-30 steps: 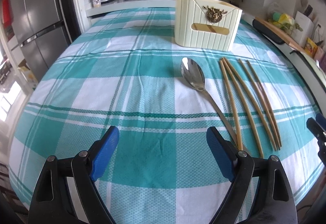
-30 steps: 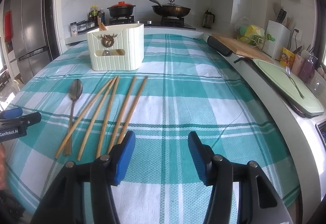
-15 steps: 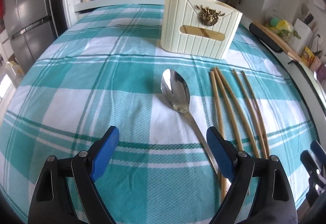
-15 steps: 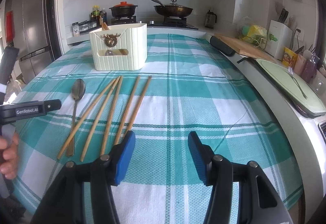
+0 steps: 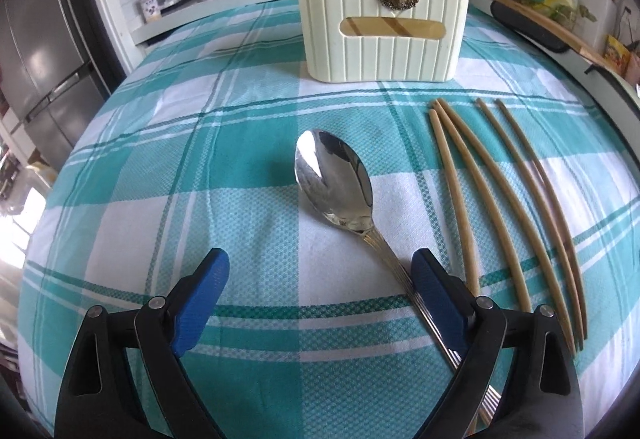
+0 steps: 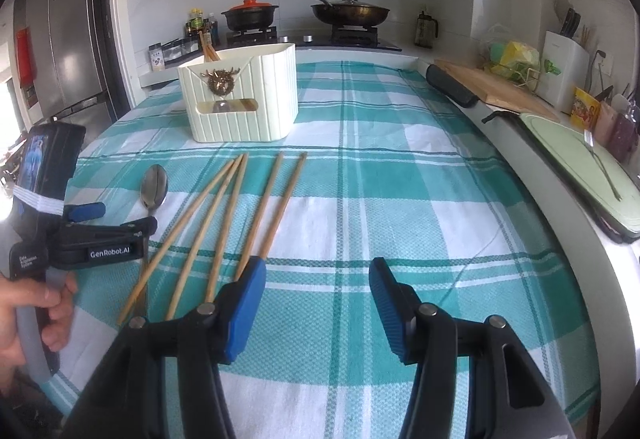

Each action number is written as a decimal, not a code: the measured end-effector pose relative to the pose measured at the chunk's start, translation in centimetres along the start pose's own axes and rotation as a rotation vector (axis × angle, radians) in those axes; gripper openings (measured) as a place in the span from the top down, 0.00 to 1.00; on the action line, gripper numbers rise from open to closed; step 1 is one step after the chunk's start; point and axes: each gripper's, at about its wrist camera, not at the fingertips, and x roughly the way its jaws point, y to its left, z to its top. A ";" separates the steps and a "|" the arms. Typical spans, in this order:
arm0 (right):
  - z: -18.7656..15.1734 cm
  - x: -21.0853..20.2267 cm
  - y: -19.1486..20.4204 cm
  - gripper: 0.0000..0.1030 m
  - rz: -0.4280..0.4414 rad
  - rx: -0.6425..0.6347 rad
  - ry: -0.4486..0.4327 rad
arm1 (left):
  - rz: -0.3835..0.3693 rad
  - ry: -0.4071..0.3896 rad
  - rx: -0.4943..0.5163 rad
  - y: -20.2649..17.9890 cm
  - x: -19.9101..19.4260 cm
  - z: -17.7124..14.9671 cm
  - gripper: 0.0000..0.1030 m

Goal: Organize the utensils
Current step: 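Grasp the steel spoon with the left tool while the right tool grasps a wooden chopstick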

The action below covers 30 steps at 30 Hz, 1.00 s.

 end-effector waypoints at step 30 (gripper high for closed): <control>2.9 8.8 -0.7 0.90 0.050 -0.045 0.245 | -0.331 -0.041 0.087 1.0 1.3 3.4 0.37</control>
